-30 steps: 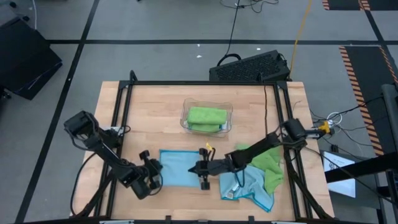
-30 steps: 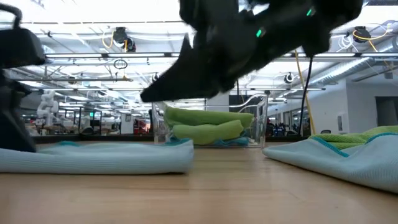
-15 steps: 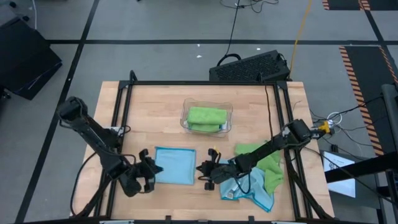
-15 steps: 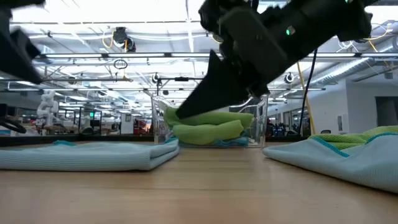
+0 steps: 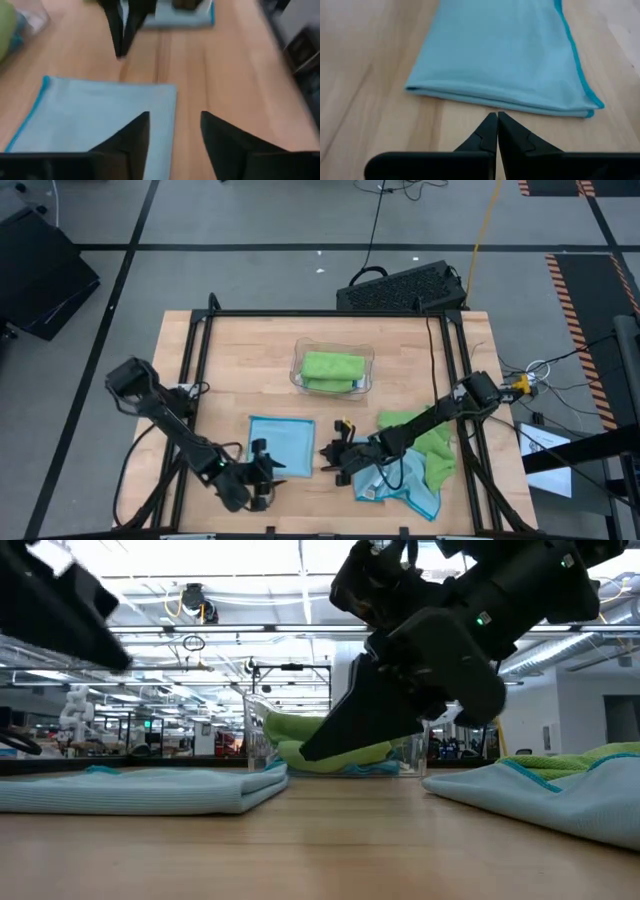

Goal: Fold microfiber towels
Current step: Fold the blue left microfiber cloth

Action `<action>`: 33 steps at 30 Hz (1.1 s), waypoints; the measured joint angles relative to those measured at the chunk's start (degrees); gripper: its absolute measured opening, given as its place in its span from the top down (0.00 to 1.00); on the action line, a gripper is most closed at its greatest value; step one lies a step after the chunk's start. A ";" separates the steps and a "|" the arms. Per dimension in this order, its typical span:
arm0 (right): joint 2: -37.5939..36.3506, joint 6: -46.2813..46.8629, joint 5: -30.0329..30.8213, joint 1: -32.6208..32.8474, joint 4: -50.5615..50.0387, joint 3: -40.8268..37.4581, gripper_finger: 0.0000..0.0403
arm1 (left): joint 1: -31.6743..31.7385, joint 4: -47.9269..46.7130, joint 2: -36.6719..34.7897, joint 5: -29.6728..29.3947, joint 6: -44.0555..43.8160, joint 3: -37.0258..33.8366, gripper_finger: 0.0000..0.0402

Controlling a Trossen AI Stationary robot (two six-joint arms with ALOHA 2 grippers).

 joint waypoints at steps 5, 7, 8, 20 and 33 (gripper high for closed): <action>0.00 -1.86 -3.28 0.64 0.56 0.00 0.98 | -0.06 -10.84 6.10 2.99 -0.78 5.45 0.45; 0.00 -2.66 -5.28 1.07 1.39 0.00 0.98 | -0.51 -15.75 7.05 3.49 -2.92 7.29 0.43; 0.00 -3.00 -6.43 1.36 2.26 -0.02 0.98 | -0.79 -18.32 7.16 3.58 -4.16 8.00 0.43; 0.33 -3.00 -2.67 4.41 13.58 -0.02 0.64 | -8.98 -35.17 6.26 7.87 -17.62 9.80 0.43; 7.93 -3.88 -2.80 4.25 25.83 -0.04 0.58 | -14.30 -38.88 6.29 2.00 -24.14 4.85 0.43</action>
